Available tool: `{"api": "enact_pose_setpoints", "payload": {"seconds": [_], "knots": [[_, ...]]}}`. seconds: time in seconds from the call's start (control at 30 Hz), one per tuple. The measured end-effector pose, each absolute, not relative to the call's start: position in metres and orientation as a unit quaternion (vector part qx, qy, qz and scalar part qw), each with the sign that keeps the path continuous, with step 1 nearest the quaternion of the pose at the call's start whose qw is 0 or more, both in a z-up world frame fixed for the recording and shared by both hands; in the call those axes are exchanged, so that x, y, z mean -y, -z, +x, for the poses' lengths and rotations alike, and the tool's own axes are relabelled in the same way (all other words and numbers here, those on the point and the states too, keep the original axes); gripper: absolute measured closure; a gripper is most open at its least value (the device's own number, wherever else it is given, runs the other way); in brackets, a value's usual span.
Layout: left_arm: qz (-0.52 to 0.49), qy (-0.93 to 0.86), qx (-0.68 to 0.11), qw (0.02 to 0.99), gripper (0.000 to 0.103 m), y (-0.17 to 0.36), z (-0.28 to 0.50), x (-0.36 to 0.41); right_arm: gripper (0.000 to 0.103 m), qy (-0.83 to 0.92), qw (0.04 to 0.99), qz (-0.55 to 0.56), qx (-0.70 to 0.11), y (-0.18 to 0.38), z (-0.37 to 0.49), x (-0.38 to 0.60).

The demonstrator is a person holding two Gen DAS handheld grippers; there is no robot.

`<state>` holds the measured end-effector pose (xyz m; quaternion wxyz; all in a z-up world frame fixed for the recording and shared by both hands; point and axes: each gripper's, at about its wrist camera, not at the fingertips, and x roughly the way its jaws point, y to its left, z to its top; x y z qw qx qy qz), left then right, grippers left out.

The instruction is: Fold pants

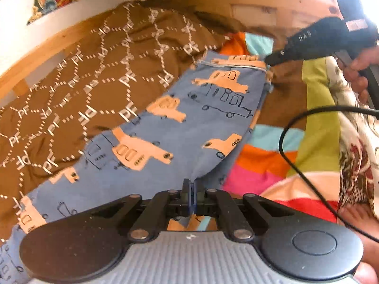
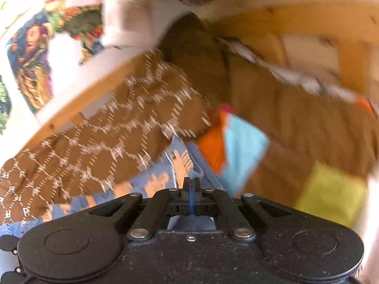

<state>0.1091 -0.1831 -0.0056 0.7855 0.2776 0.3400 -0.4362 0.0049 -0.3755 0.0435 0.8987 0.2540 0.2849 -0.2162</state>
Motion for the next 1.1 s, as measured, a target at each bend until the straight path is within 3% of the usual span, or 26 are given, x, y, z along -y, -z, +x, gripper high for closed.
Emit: {"api": "enact_pose_setpoints", "payload": {"seconds": [0.2,0.23,0.27,0.33,0.5,0.6,0.8,0.9,0.97,1.1], "knots": [[0.268,0.471,-0.374,0.753,0.098,0.007,0.126,0.189,0.103,0.243,0.877,0.277,-0.308,-0.018,-0.009,0.387],[0.257,0.477,-0.377,0.751,0.084,0.004,0.132,0.189,0.103,0.240,0.877,0.280,-0.307,-0.017,-0.011,0.388],[0.244,0.484,-0.382,0.748,0.058,0.000,0.139,0.189,0.095,0.234,0.878,0.286,-0.305,-0.016,-0.013,0.389],[0.211,0.489,-0.380,0.756,0.036,-0.012,0.155,0.195,0.085,0.226,0.880,0.291,-0.299,-0.016,-0.015,0.390],[0.176,0.491,-0.357,0.774,0.034,-0.033,0.198,0.240,0.072,0.204,0.888,0.286,-0.298,-0.017,-0.009,0.383],[0.149,0.499,-0.363,0.773,0.027,-0.032,0.226,0.281,0.068,0.191,0.895,0.272,-0.298,-0.017,-0.003,0.381],[0.138,0.505,-0.387,0.759,0.027,-0.016,0.264,0.359,0.064,0.184,0.894,0.276,-0.299,-0.016,0.008,0.388],[0.132,0.508,-0.411,0.746,0.048,-0.007,0.276,0.379,0.064,0.185,0.891,0.291,-0.297,-0.014,0.009,0.392],[0.124,0.519,-0.427,0.730,0.068,-0.002,0.279,0.385,0.064,0.184,0.891,0.292,-0.296,-0.012,0.008,0.392],[0.139,0.521,-0.418,0.731,0.078,0.002,0.271,0.392,0.069,0.184,0.891,0.294,-0.291,-0.010,0.005,0.393]]}}
